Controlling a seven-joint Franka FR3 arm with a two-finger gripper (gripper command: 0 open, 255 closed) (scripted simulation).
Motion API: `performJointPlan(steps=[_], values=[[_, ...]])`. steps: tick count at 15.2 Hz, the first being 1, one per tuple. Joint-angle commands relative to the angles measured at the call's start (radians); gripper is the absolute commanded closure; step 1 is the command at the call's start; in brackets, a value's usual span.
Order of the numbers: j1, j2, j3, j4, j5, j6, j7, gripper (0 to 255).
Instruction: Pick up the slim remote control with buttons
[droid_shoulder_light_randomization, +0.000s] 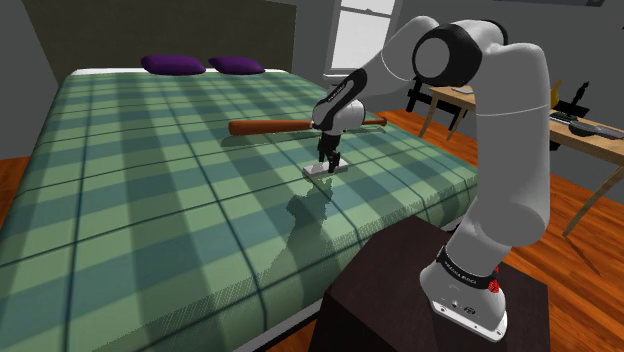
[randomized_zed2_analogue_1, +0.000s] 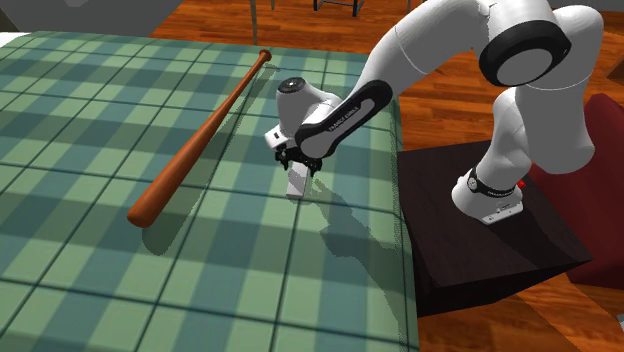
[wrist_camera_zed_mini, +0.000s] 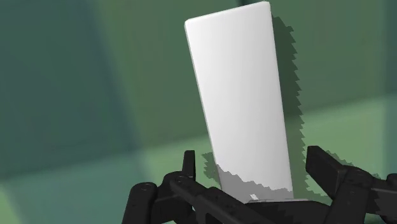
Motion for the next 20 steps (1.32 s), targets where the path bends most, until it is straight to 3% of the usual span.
performJointPlan(steps=[1, 2, 11, 20], values=[[-0.001, 0.006, 0.003, -0.002, 0.003, 0.008, -0.002, 0], [-0.001, 0.006, 0.003, -0.002, 0.003, 0.008, -0.002, 255], [-0.001, 0.006, 0.003, -0.002, 0.003, 0.008, -0.002, 255], [0.021, -0.085, -0.027, 0.001, -0.043, -0.081, 0.029, 255]])
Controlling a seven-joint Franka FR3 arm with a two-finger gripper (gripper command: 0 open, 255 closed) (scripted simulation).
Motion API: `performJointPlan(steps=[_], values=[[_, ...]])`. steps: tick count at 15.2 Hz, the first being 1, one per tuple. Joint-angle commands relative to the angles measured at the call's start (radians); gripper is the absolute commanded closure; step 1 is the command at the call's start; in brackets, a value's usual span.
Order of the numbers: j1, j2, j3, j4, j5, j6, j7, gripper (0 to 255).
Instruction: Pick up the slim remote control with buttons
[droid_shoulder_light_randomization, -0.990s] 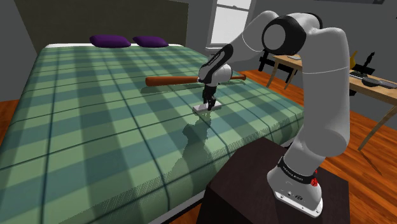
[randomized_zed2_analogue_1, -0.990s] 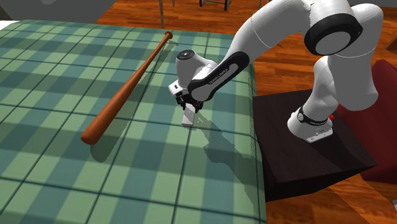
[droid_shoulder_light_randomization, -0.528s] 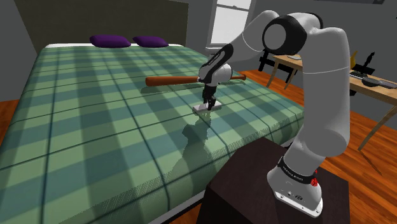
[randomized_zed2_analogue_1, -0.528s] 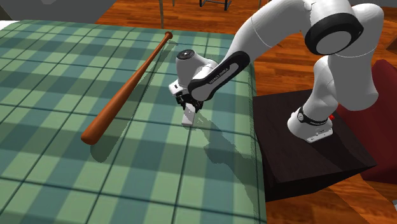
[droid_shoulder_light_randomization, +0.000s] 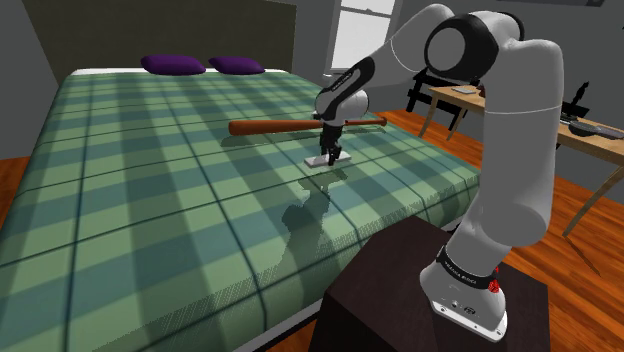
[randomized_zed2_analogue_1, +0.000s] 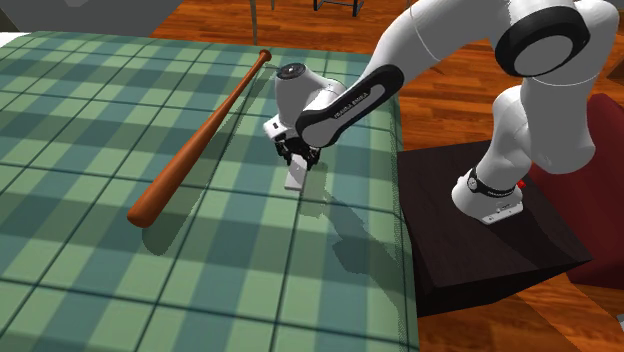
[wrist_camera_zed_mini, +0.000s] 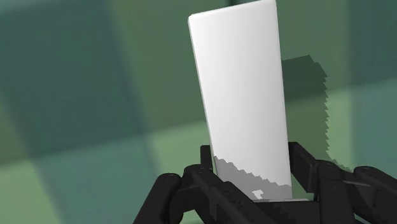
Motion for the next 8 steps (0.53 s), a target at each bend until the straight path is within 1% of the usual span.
performJointPlan(steps=[1, 6, 8], values=[[0.004, -0.018, -0.006, 0.006, -0.010, -0.022, 0.007, 255], [0.013, -0.063, -0.018, 0.016, -0.035, -0.075, 0.023, 255], [0.013, -0.064, -0.019, 0.017, -0.035, -0.077, 0.023, 255]])
